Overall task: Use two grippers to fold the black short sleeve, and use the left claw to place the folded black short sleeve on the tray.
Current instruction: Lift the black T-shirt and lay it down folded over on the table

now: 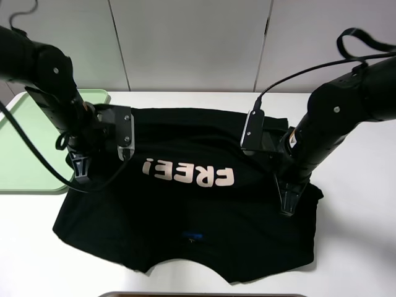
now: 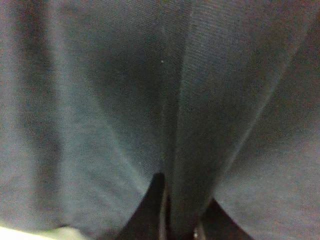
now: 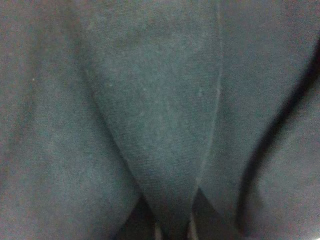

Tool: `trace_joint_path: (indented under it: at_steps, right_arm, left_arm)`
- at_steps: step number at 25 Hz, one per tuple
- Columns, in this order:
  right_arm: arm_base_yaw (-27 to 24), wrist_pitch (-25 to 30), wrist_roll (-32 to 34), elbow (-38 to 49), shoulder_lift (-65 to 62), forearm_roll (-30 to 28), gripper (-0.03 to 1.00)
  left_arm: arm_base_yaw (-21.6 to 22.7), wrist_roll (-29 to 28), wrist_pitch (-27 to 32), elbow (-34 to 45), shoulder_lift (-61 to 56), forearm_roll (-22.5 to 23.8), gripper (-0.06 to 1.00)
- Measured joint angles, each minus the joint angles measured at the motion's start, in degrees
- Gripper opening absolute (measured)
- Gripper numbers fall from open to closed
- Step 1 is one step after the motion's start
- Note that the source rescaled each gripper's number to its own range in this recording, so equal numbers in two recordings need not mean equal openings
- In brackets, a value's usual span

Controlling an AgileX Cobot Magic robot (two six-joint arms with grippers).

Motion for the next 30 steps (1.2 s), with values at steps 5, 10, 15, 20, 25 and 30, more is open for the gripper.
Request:
trace_joint_path:
  at_steps: [5, 10, 15, 20, 25, 30]
  right_arm:
    - [0.00, 4.86, 0.00, -2.61, -3.58, -0.38, 0.00]
    - [0.00, 13.68, 1.12, -8.57, -4.91, -0.77, 0.00]
    - [0.00, 21.88, 2.01, -15.06, -4.91, -1.86, 0.00]
    - [0.00, 27.34, 3.46, -22.40, -4.91, -4.28, 0.00]
    - [0.00, 31.34, 4.56, -28.98, -4.91, -7.36, 0.00]
    - [0.00, 33.16, 6.06, -35.08, -4.91, -10.05, 0.00]
  left_arm:
    - [0.00, 0.00, 0.24, 0.00, -5.52, 0.49, 0.00]
    - [0.00, 0.00, 0.35, 0.00, -11.18, 0.66, 0.00]
    - [0.00, 0.00, 1.52, -1.56, -16.28, 2.67, 0.00]
    - [0.00, 0.00, 4.61, -6.20, -18.95, 2.98, 0.00]
    - [0.00, 0.00, 10.20, -12.66, -18.96, 3.11, 0.00]
    - [0.00, 0.00, 13.15, -18.77, -18.96, 3.18, 0.00]
